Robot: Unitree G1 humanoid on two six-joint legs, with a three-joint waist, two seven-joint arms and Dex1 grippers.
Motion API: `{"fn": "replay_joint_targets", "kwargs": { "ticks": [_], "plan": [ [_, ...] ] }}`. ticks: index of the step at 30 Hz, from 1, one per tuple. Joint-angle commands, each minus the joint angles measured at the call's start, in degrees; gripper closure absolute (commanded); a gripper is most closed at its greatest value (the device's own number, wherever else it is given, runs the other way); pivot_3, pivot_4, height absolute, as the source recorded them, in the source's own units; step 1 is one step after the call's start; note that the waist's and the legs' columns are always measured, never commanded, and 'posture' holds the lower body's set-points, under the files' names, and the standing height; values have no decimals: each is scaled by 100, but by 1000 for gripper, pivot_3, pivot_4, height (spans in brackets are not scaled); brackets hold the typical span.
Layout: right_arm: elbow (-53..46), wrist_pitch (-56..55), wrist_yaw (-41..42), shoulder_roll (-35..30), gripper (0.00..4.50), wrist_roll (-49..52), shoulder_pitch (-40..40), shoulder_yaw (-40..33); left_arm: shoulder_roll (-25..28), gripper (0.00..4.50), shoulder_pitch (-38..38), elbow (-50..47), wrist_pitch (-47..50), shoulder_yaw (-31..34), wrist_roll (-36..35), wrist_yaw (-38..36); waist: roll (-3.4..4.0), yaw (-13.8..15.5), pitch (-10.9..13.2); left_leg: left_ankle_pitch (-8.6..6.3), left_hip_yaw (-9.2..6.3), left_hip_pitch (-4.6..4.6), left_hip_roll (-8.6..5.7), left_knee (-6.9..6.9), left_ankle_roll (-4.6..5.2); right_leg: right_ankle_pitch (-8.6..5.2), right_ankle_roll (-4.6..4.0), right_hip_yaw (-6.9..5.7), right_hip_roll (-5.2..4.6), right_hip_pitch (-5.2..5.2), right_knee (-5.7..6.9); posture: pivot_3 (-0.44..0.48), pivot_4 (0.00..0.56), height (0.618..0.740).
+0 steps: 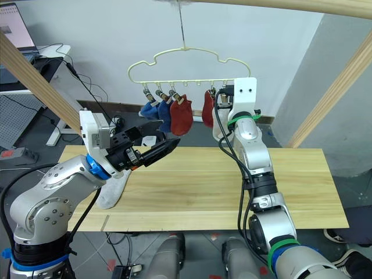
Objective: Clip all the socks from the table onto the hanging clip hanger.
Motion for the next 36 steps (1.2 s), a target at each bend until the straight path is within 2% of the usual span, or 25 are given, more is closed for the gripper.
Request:
{"fn": "replay_joint_targets", "kwargs": {
  "ticks": [1,6,23,27,36],
  "plan": [
    [-349,0,69,0,3440,-16,-18,38,-8,0,2,-238,-126,-28,-10,8,0,-2,0,0,1,0,0,0,0,0,0,1,0,0,0,151,244,740],
    [-290,-3,28,23,1691,-33,-71,31,5,0,-23,-211,-123,-39,-6,-3,0,-2,0,0,0,0,0,0,0,0,0,0,0,0,0,141,244,740],
    [75,-295,-222,69,1691,-8,-410,-131,14,0,-51,-187,-161,-67,-8,16,0,-1,0,0,1,0,0,0,0,0,0,0,0,0,-1,143,240,740],
    [114,-326,-229,81,2563,-3,-433,-136,16,0,-36,-216,-152,-71,-13,31,0,-1,0,0,1,0,0,0,0,0,0,0,0,0,-1,148,240,740],
    [110,-319,-226,100,2563,-16,-432,-118,17,0,-29,-207,-182,-98,34,7,0,0,0,0,0,0,0,-1,0,0,0,0,0,0,-1,146,239,740]
  ]
}}
